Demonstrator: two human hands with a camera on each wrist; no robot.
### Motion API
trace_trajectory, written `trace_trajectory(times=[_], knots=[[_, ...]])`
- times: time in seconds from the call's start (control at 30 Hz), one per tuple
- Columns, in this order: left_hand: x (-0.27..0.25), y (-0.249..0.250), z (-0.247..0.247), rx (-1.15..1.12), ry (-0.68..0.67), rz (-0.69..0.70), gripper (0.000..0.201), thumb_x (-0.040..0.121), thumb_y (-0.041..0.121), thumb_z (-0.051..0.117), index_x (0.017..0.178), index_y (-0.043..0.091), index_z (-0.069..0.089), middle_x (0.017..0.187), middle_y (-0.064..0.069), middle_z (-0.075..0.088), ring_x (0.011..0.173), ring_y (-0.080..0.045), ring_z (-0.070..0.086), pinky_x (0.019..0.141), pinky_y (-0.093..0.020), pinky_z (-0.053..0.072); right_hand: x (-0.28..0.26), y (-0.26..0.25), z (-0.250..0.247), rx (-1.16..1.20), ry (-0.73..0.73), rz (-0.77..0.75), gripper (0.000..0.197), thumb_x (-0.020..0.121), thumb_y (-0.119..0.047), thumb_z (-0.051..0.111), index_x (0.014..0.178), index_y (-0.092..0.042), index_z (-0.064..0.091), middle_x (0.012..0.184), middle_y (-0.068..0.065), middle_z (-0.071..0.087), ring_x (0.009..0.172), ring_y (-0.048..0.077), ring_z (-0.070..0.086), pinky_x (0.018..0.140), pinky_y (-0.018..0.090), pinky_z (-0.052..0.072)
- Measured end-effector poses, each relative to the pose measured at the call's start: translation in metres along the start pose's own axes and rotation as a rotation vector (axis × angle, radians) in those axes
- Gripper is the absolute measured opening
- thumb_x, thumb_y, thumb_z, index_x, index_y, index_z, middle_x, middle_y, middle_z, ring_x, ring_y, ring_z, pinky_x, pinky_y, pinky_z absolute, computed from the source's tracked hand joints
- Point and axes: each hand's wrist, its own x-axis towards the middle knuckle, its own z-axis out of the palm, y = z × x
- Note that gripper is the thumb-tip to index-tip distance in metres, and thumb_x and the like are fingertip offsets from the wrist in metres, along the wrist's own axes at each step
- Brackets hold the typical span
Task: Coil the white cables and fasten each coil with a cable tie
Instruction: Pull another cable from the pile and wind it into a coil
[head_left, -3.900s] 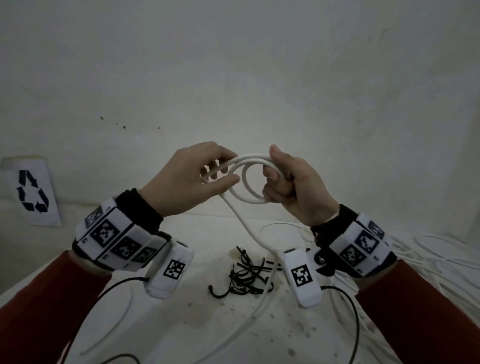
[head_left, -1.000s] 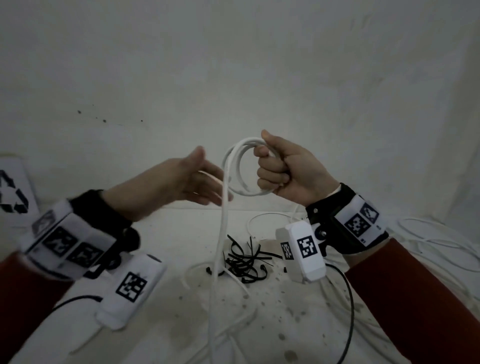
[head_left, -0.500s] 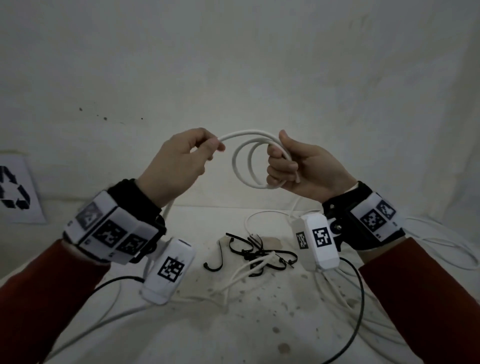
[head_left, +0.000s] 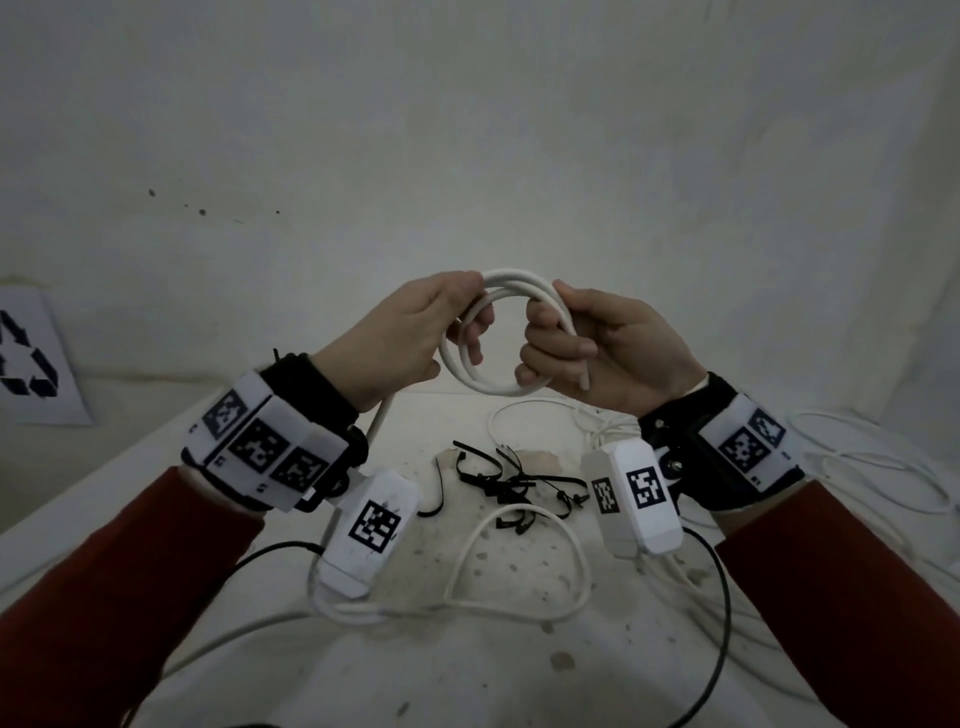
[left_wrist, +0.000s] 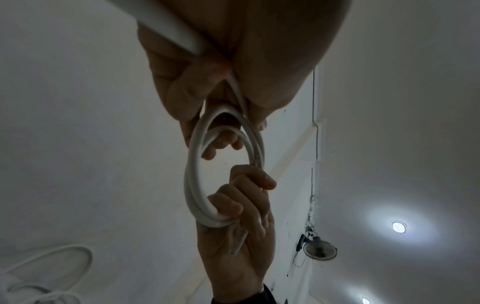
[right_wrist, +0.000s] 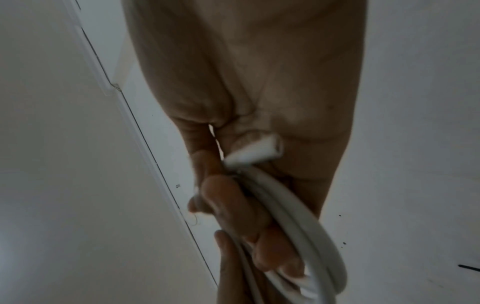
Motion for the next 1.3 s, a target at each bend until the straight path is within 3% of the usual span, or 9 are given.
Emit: trace_trajectory(times=[0.1,0.23,0.4,0.47,0.63,0.8,0.93,1.13,1.3], knots=[[0.0,-0.005,0.006,0.035,-0.015,0.044,0.034,0.103,0.029,0.032,0.077,0.014,0.05,0.067,0.002,0.047,0.056,-0.009,0.051,0.046,-0.019,0.032,-0.004,0.001,0.002,-0.002,-0.006,0.043,0.037,0.09,-0.025,0.029,0.085,-0.007,0.06,0.049,-0.004,0.04,0.047,0.013,0.043,0.075,0.033,0.049],[0.0,-0.01,0.014,-0.014,-0.03,0.037,0.035,0.102,0.027,0.033,0.072,0.014,0.044,0.06,0.008,0.039,0.051,-0.011,0.042,0.049,-0.02,0.033,-0.006,0.008,0.01,-0.039,0.041,0.059,0.046,0.096,-0.041,0.029,0.087,-0.006,0.056,0.043,-0.004,0.022,0.039,0.011,0.034,0.067,0.03,0.046],[-0.001,-0.007,0.015,0.012,-0.038,0.106,0.036,0.101,0.028,0.036,0.068,0.015,0.042,0.06,0.007,0.037,0.053,-0.004,0.036,0.053,-0.013,0.034,-0.012,0.018,0.014,0.027,0.073,-0.022,0.044,0.096,-0.038,0.034,0.079,-0.007,0.061,0.053,0.0,0.052,0.057,0.018,0.05,0.074,0.029,0.047],[-0.001,-0.007,0.015,-0.006,-0.019,0.094,0.039,0.099,0.034,0.039,0.065,0.017,0.044,0.055,0.011,0.039,0.055,-0.006,0.041,0.056,-0.017,0.037,-0.014,0.022,0.016,0.081,0.059,-0.052,0.043,0.096,-0.036,0.034,0.085,-0.007,0.064,0.056,-0.001,0.058,0.051,0.013,0.054,0.068,0.027,0.049],[-0.001,-0.011,0.024,-0.011,0.03,0.107,0.044,0.098,0.04,0.039,0.06,0.018,0.041,0.045,0.012,0.035,0.044,-0.009,0.041,0.05,-0.024,0.04,-0.017,0.024,0.024,0.185,-0.015,-0.012,0.054,0.099,-0.045,0.026,0.088,-0.006,0.061,0.039,-0.005,0.024,0.033,0.013,0.02,0.052,0.025,0.037],[-0.003,-0.013,0.024,-0.026,-0.021,0.122,0.043,0.095,0.046,0.043,0.06,0.021,0.046,0.052,0.011,0.041,0.049,-0.009,0.046,0.053,-0.028,0.044,-0.021,0.023,0.027,0.133,0.001,0.03,0.051,0.099,-0.042,0.024,0.079,-0.011,0.059,0.041,-0.006,0.029,0.036,0.011,0.027,0.057,0.025,0.039],[-0.006,-0.018,0.017,-0.004,-0.131,0.079,0.036,0.094,0.044,0.038,0.084,0.014,0.056,0.081,-0.001,0.056,0.066,-0.013,0.063,0.047,-0.028,0.05,-0.031,0.013,0.027,0.196,0.007,-0.079,0.037,0.099,-0.033,0.031,0.083,-0.011,0.054,0.042,-0.008,0.031,0.035,0.01,0.023,0.051,0.023,0.03],[-0.029,-0.049,0.008,-0.039,-0.159,-0.042,0.036,0.1,0.034,0.038,0.07,0.014,0.047,0.054,0.004,0.036,0.048,-0.011,0.034,0.041,-0.016,0.026,-0.055,-0.017,0.013,0.357,0.049,-0.244,0.038,0.1,-0.034,0.028,0.085,-0.006,0.049,0.048,-0.001,0.026,0.041,0.015,0.022,0.054,0.027,0.022],[-0.038,-0.067,0.007,-0.045,-0.111,-0.073,0.035,0.096,0.034,0.042,0.069,0.012,0.045,0.054,0.005,0.036,0.049,-0.009,0.038,0.046,-0.018,0.038,-0.064,-0.024,0.01,0.384,0.144,-0.383,0.034,0.099,-0.026,0.027,0.084,-0.005,0.05,0.048,-0.001,0.026,0.04,0.015,0.022,0.053,0.028,0.024]])
